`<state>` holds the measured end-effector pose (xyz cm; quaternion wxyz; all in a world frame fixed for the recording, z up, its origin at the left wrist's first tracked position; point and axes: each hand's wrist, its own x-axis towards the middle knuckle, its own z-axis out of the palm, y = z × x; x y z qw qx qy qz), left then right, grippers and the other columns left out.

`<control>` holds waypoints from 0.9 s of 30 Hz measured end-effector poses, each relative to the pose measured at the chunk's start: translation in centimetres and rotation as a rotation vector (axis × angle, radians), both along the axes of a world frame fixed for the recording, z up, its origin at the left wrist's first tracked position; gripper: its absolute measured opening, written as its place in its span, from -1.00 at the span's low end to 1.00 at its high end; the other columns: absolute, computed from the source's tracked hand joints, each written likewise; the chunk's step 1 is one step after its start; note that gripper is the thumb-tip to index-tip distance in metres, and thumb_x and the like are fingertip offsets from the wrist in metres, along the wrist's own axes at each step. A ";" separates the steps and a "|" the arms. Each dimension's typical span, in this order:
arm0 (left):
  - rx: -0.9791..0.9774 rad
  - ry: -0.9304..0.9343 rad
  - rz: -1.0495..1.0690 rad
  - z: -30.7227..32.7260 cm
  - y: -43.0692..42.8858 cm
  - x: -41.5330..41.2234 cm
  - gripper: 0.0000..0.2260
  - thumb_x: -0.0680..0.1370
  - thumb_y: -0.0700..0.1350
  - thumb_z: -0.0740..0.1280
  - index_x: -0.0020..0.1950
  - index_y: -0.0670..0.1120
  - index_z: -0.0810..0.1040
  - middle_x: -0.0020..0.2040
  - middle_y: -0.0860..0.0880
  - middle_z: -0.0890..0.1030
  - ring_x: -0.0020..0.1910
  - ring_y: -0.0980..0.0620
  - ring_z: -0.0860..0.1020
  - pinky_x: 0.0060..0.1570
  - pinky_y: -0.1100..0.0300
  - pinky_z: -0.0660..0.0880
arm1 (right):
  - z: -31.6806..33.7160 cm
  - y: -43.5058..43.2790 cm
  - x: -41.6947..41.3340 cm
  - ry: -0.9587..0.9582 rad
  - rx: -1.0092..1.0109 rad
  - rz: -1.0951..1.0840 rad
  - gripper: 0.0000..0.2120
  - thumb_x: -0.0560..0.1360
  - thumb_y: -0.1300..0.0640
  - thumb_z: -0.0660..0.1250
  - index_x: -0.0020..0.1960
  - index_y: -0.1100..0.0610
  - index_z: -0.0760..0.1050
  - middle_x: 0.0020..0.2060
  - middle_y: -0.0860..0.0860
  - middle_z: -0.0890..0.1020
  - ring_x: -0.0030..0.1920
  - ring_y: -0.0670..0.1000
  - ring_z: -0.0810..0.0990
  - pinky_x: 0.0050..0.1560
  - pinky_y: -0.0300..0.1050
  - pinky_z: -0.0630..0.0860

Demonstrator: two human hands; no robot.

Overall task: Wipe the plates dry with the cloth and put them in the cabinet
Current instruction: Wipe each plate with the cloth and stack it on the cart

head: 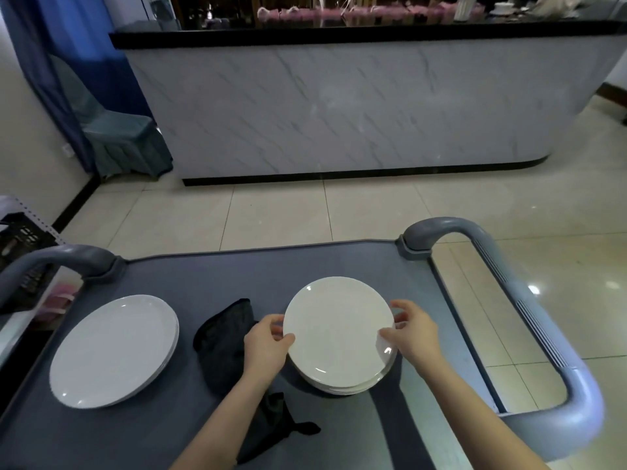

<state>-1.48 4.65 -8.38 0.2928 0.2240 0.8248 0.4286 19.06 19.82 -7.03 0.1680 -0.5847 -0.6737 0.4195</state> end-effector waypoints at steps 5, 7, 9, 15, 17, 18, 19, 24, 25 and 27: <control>0.055 -0.094 0.041 0.1 -1.0 -1.0 -0.74 0.47 -0.28 0.41 0.10 -0.01 0.59 -0.06 0.07 0.66 -0.08 0.14 0.63 -0.21 0.40 0.45 | 0.1 -0.4 -0.8 0.102 -0.063 -0.067 -0.57 0.33 0.34 0.50 0.17 0.10 0.62 -0.15 -0.06 0.65 -0.16 -0.05 0.62 -0.20 -0.25 0.50; 0.078 -0.115 0.043 0.4 -1.1 -1.7 -0.73 0.47 -0.27 0.42 0.09 0.02 0.59 -0.06 0.08 0.66 -0.09 0.16 0.63 -0.20 0.40 0.45 | 0.6 -0.4 -1.3 0.175 -0.083 -0.087 -0.62 0.34 0.38 0.48 0.11 0.10 0.65 -0.15 -0.03 0.67 -0.13 0.01 0.64 -0.08 -0.08 0.61; 0.107 -0.125 0.051 0.9 -1.2 -2.3 -0.74 0.47 -0.28 0.42 0.08 0.01 0.60 -0.08 0.08 0.66 -0.11 0.17 0.63 -0.19 0.40 0.46 | 1.2 -0.5 -1.7 0.297 -0.142 -0.090 -0.62 0.35 0.43 0.44 0.09 0.12 0.66 -0.11 0.03 0.71 -0.05 0.12 0.68 0.06 0.09 0.63; 0.186 -0.161 0.092 2.2 -2.7 -5.4 -0.74 0.47 -0.29 0.41 0.10 -0.03 0.62 -0.06 0.00 0.68 -0.05 0.04 0.65 0.02 0.12 0.58 | 2.2 -1.9 -4.3 0.553 -0.307 0.013 -0.65 0.52 0.36 0.34 0.15 0.00 0.66 -0.08 0.03 0.74 -0.12 0.06 0.71 -0.18 -0.08 0.63; 0.202 -0.152 0.096 2.5 -3.2 -6.2 -0.74 0.47 -0.29 0.41 0.12 -0.05 0.62 -0.05 -0.02 0.68 -0.06 0.04 0.65 -0.01 0.15 0.58 | 1.9 -2.7 -5.6 0.605 -0.375 0.037 -0.60 0.56 0.31 0.31 0.17 -0.17 0.62 -0.08 0.01 0.72 -0.12 0.07 0.70 -0.24 -0.05 0.62; 0.212 -0.149 0.096 2.6 -3.4 -6.6 -0.74 0.47 -0.29 0.41 0.12 -0.06 0.62 -0.05 -0.02 0.67 -0.08 0.04 0.65 -0.03 0.17 0.57 | 1.7 -3.0 -6.1 0.622 -0.402 0.037 -0.58 0.58 0.29 0.29 0.20 -0.22 0.58 -0.05 0.01 0.71 -0.10 0.09 0.69 -0.25 -0.04 0.62; 0.218 -0.143 0.093 2.7 -3.6 -6.9 -0.74 0.47 -0.29 0.42 0.12 -0.06 0.62 -0.05 -0.03 0.66 -0.08 0.04 0.65 -0.04 0.18 0.57 | 1.5 -3.2 -6.6 0.636 -0.423 0.035 -0.56 0.59 0.28 0.27 0.24 -0.23 0.55 -0.01 0.02 0.70 -0.07 0.12 0.68 -0.25 -0.03 0.61; 0.201 -0.130 0.020 2.5 -4.6 -9.1 -0.77 0.49 -0.26 0.43 0.13 -0.08 0.64 -0.06 -0.06 0.68 -0.08 -0.02 0.67 -0.05 0.17 0.62 | 1.3 -3.3 -7.7 0.687 -0.491 0.048 -0.55 0.59 0.31 0.25 0.30 -0.17 0.54 0.11 0.00 0.69 -0.05 0.11 0.67 -0.22 0.03 0.62; 0.189 -0.125 -0.001 2.2 -4.8 -9.7 -0.78 0.51 -0.25 0.40 0.15 -0.09 0.64 -0.06 -0.06 0.69 -0.09 -0.02 0.67 -0.06 0.18 0.62 | 1.3 -3.1 -7.7 0.691 -0.501 0.045 -0.55 0.59 0.31 0.26 0.28 -0.17 0.55 0.11 0.00 0.69 -0.04 0.13 0.66 -0.22 0.03 0.62; 0.146 -0.082 -0.023 1.5 -5.0 -11.0 -0.79 0.56 -0.24 0.36 0.18 -0.10 0.63 -0.04 -0.03 0.69 -0.08 0.00 0.66 -0.05 0.21 0.59 | 1.1 -2.8 -7.5 0.688 -0.517 0.047 -0.56 0.59 0.31 0.26 0.26 -0.17 0.57 0.13 0.02 0.69 -0.02 0.14 0.66 -0.17 0.05 0.62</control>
